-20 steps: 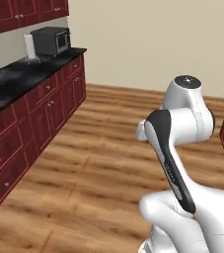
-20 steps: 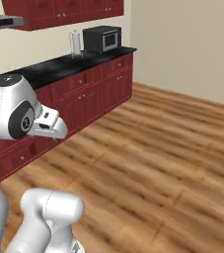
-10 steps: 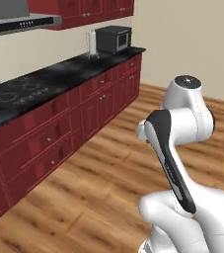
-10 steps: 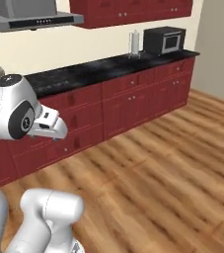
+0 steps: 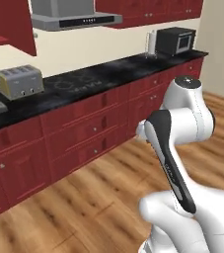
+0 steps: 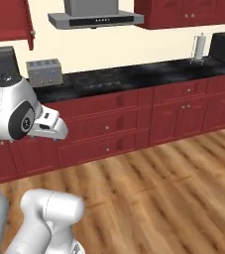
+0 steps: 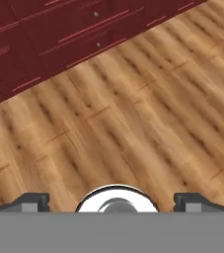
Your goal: Pick the oranges from the cabinet and place them in one bowl. Pick the banana from the sink and place it in the other bowl.
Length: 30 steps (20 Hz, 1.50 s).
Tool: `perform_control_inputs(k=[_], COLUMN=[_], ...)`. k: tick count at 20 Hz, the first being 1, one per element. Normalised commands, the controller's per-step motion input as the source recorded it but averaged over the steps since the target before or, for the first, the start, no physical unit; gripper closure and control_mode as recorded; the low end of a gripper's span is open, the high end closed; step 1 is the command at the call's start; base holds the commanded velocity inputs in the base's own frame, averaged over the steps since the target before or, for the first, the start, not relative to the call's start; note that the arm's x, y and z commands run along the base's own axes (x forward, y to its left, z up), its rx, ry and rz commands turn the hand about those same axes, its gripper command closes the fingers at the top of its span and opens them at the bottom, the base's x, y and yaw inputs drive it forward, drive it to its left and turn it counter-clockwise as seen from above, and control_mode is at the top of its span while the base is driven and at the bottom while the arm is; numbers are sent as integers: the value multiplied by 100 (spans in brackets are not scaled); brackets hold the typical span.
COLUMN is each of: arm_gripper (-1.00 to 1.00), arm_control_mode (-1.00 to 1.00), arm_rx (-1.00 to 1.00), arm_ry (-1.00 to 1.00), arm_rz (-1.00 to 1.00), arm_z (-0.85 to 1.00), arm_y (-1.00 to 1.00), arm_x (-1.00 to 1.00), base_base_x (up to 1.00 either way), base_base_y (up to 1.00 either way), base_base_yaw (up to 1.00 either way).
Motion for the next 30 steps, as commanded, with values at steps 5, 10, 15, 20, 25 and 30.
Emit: perform_control_inputs(k=[5,10,15,20,25,30], arm_gripper=[-100,-100,-100,-100,-100,-100], arm_control_mode=[100,100,100,100,100,100], arm_rx=[0,0,0,0,0,0], arm_ry=[0,0,0,0,0,0], arm_rz=[0,0,0,0,0,0], arm_z=[0,0,0,0,0,0], arm_y=[0,0,0,0,0,0], arm_x=[0,0,0,0,0,0], base_base_x=[-10,-1,2,7,51,61], base_base_y=[40,30,25,16,19,38], base_base_yaw=[44,48,46,31,-4,-24])
